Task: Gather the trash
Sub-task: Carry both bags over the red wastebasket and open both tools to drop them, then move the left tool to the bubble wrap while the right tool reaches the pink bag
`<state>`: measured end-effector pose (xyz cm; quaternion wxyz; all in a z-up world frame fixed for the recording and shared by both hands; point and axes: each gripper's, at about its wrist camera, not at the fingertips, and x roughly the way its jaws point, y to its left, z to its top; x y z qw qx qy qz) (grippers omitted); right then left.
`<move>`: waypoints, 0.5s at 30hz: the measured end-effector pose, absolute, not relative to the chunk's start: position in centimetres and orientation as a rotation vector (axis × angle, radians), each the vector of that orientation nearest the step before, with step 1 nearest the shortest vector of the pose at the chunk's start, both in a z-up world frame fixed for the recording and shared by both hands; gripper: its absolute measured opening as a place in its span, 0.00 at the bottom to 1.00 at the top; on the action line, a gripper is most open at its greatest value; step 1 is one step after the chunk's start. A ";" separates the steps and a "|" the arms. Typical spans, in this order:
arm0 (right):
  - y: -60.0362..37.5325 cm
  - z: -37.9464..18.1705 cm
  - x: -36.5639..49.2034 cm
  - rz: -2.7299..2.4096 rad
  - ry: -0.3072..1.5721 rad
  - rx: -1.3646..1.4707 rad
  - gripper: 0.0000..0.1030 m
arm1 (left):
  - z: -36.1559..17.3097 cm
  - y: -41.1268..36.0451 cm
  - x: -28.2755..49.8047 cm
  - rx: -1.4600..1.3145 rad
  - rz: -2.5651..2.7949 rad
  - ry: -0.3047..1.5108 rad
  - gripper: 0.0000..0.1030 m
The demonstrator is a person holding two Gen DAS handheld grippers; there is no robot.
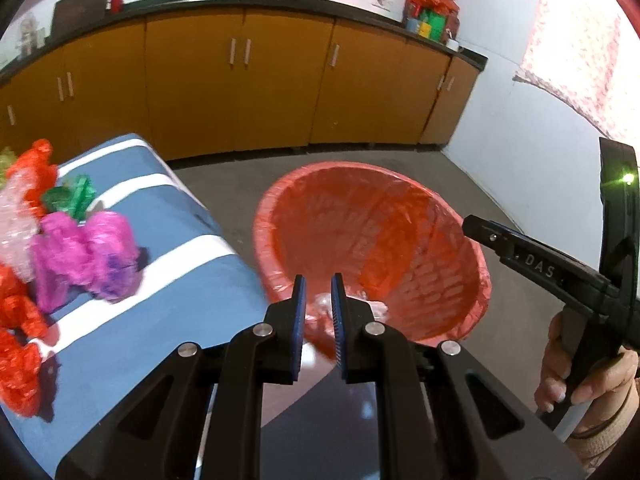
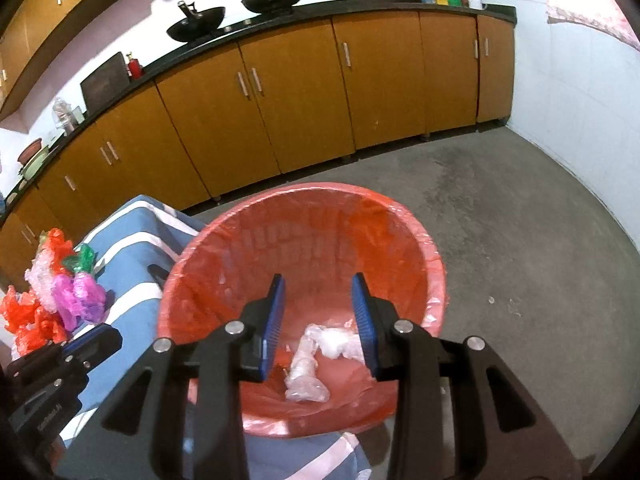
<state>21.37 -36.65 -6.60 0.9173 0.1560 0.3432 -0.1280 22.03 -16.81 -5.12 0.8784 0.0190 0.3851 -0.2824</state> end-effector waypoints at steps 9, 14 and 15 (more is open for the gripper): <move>-29.7 -3.7 21.9 -0.109 0.678 0.262 0.41 | -2.4 -8.4 19.7 -0.037 -0.452 0.715 0.30; -24.4 -3.4 22.9 -0.006 0.692 0.211 0.43 | -1.8 -2.8 18.0 -0.049 -0.322 0.655 0.38; -23.3 -3.5 23.2 0.010 0.700 0.200 0.43 | -1.9 -1.4 17.8 -0.051 -0.287 0.649 0.39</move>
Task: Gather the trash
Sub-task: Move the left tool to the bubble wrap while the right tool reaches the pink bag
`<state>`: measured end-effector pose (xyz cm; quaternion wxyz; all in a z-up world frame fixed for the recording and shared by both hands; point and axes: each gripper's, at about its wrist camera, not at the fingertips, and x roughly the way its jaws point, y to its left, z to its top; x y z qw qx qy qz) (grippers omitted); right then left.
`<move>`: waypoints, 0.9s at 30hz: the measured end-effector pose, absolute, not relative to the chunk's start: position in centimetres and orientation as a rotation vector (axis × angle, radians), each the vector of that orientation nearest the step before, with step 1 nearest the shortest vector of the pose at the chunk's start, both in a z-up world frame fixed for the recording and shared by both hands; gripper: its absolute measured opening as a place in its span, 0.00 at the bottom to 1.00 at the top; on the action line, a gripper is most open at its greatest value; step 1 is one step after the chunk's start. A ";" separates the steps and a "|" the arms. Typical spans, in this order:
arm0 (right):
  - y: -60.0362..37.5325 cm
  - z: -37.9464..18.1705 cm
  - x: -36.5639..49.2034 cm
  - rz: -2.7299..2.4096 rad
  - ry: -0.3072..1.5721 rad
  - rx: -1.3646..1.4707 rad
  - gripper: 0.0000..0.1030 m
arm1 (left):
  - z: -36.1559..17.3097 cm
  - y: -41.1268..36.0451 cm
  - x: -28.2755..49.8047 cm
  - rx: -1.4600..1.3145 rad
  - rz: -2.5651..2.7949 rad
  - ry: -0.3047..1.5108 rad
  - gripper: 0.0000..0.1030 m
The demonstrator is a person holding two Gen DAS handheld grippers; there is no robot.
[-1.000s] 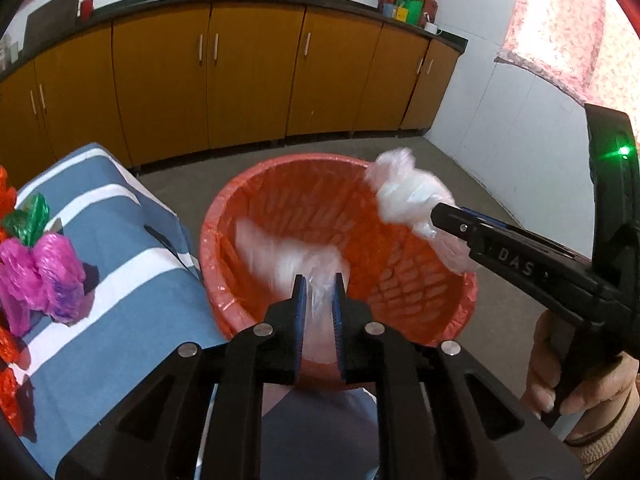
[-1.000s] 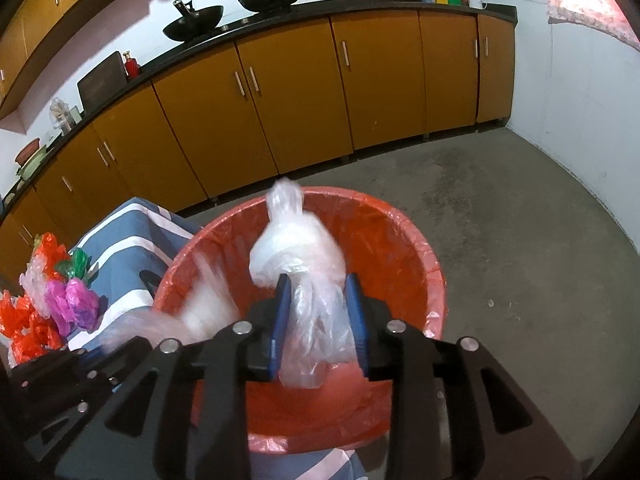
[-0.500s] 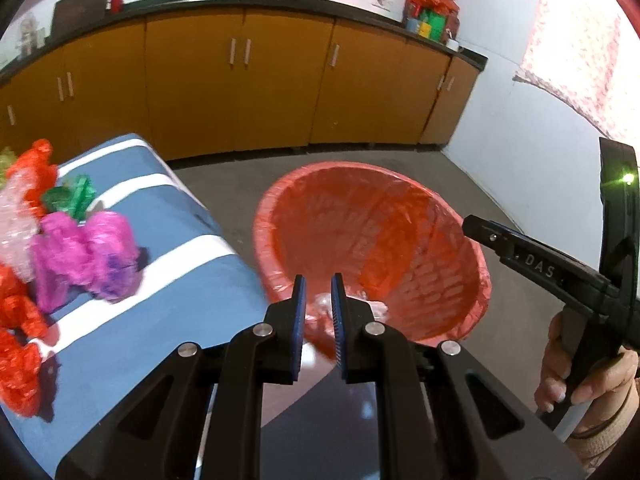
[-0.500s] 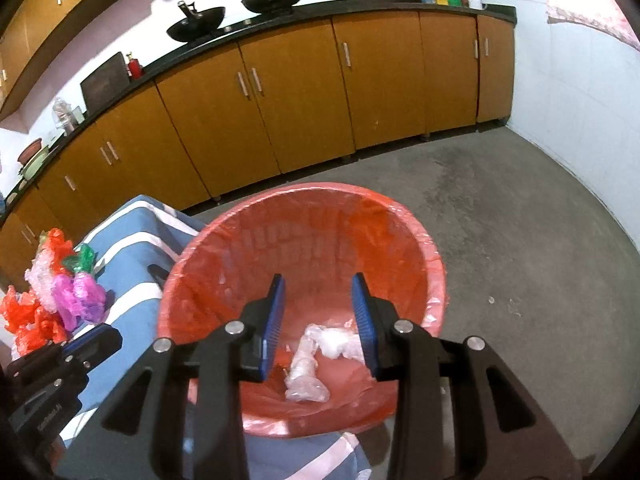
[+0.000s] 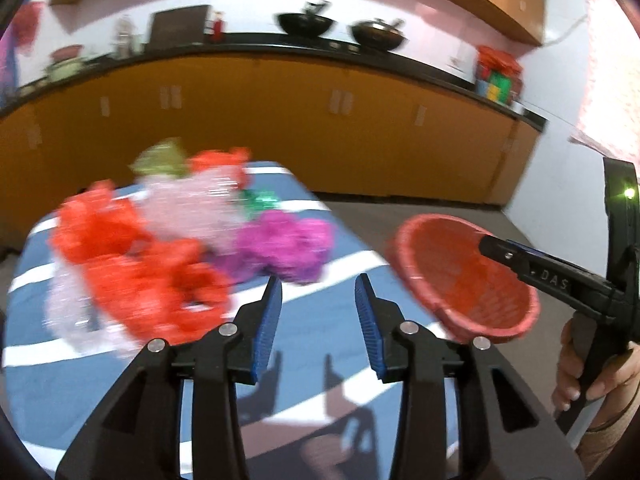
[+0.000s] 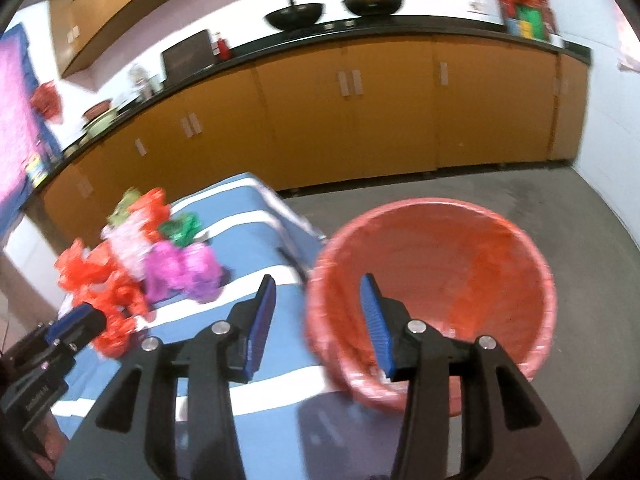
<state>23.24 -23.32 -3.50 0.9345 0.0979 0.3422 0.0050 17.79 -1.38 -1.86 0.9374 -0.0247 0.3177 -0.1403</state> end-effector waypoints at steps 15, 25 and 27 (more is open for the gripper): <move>-12.4 -7.1 30.4 0.134 0.760 0.119 0.52 | -5.3 14.8 17.5 -0.122 0.136 0.658 0.50; -11.4 -9.3 34.1 0.128 0.803 0.121 0.56 | -6.9 17.5 19.4 -0.112 0.174 0.658 0.55; -11.2 -9.8 34.3 0.144 0.817 0.116 0.44 | -7.1 17.7 19.5 -0.113 0.166 0.659 0.55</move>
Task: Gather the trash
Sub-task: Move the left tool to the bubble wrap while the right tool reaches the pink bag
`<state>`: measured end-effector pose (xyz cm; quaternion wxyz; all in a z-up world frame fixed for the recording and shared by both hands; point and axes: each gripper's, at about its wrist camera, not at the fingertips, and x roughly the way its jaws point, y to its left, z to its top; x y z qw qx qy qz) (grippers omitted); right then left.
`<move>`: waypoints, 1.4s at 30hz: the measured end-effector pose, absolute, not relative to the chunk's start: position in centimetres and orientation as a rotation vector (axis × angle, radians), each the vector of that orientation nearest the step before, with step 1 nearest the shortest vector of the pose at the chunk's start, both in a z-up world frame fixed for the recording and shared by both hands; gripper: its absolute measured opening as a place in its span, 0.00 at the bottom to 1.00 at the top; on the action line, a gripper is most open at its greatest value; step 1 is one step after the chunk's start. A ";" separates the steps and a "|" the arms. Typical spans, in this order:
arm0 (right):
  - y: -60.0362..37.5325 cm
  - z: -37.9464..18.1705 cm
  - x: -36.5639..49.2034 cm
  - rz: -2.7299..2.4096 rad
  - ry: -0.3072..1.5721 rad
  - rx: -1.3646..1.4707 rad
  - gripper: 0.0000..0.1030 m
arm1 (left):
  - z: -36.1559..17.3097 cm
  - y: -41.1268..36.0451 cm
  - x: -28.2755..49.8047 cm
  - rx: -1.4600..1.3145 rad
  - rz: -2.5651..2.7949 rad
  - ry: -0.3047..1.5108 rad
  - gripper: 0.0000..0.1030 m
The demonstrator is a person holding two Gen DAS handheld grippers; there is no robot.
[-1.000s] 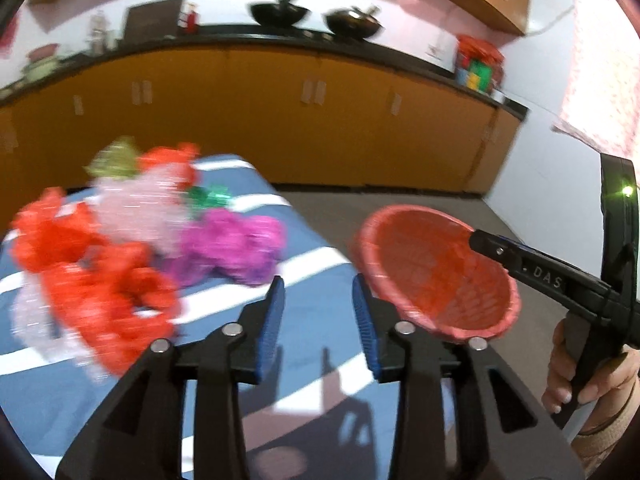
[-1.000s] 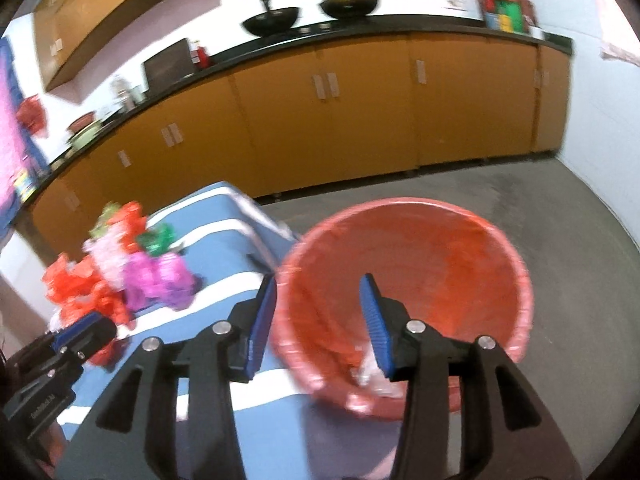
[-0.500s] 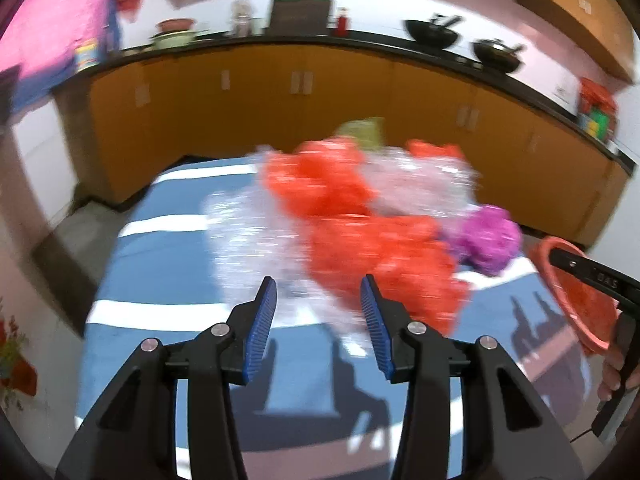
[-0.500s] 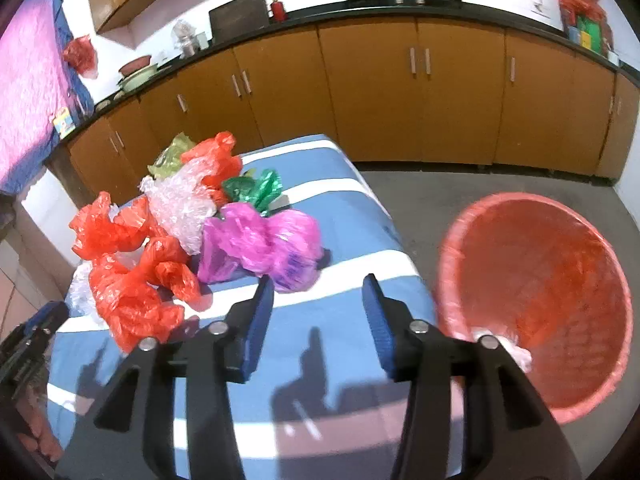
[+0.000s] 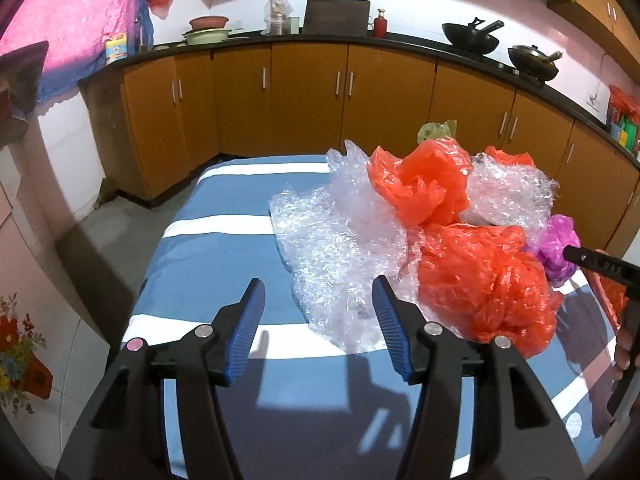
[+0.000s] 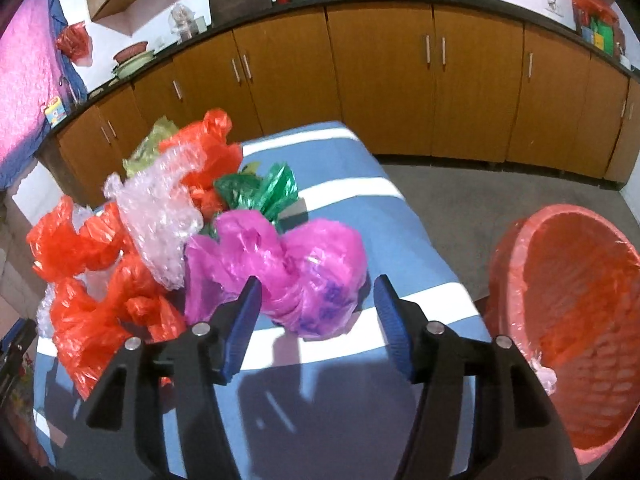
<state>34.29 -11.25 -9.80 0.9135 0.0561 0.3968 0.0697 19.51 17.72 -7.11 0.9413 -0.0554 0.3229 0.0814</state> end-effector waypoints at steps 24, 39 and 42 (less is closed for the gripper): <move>-12.2 -10.7 32.2 0.174 0.802 0.121 0.03 | -8.4 16.6 22.0 -0.086 0.106 0.728 0.26; -12.8 -9.3 30.6 0.182 0.784 0.133 0.03 | -6.9 18.6 19.2 -0.105 0.141 0.707 0.06; -13.1 -8.8 30.1 0.178 0.778 0.139 0.03 | -6.4 19.4 18.3 -0.116 0.164 0.693 0.06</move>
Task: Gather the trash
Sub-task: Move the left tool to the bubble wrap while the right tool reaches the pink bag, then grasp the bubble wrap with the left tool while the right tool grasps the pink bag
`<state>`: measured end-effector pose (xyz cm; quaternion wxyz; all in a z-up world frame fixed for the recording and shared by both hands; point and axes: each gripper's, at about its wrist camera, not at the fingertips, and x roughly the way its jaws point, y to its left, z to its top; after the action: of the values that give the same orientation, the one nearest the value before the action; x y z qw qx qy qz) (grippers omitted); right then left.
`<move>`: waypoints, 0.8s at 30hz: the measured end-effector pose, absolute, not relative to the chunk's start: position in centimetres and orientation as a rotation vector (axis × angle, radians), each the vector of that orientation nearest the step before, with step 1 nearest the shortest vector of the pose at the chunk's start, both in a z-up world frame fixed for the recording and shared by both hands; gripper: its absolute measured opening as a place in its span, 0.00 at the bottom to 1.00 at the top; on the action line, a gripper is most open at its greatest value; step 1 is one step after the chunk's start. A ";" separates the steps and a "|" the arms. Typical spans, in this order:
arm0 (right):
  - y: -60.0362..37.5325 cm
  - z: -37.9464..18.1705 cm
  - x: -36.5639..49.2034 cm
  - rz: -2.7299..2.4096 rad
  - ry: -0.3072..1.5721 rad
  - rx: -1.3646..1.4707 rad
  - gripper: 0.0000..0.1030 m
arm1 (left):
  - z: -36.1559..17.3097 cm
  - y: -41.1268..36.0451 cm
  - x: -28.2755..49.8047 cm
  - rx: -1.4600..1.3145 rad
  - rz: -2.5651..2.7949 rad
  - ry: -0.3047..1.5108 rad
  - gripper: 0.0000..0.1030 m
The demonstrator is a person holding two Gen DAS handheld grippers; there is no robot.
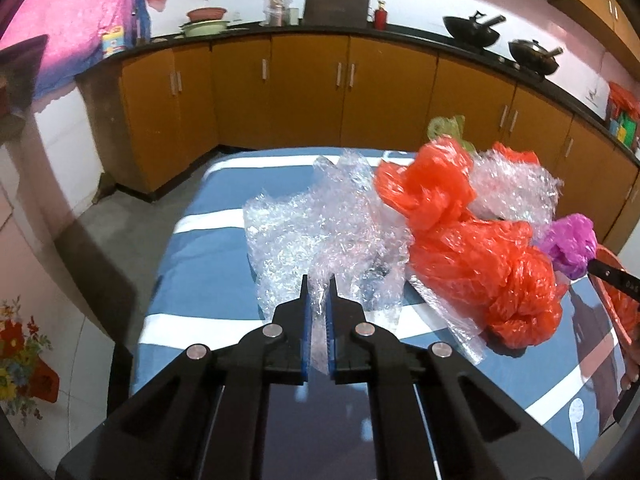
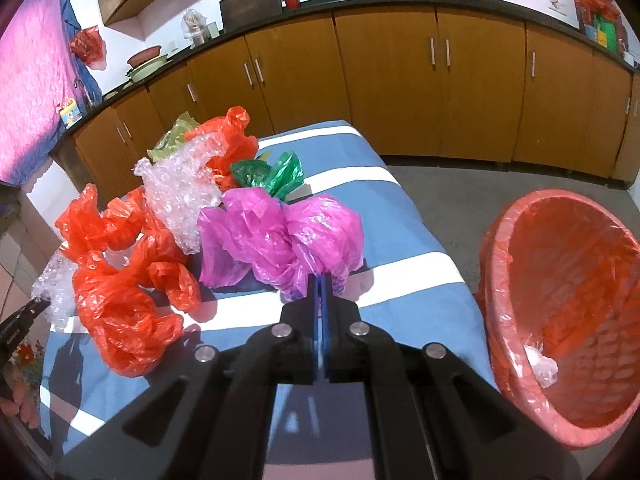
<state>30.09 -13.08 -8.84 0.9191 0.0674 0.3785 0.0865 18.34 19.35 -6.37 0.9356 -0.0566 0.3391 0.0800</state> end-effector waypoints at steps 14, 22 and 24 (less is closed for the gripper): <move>-14.5 -6.7 26.7 0.168 0.750 0.180 0.02 | -2.5 19.5 15.0 -0.149 0.166 0.600 0.06; -15.2 -5.1 25.4 0.170 0.715 0.199 0.02 | 0.8 16.2 14.8 -0.138 0.069 0.529 0.06; -15.4 -4.8 25.3 0.170 0.707 0.199 0.02 | 1.5 15.0 15.0 -0.131 0.042 0.516 0.06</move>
<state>25.29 -15.38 -4.76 0.9298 0.0970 0.3451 0.0832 15.02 14.97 1.50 0.9646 -0.0647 0.2550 0.0206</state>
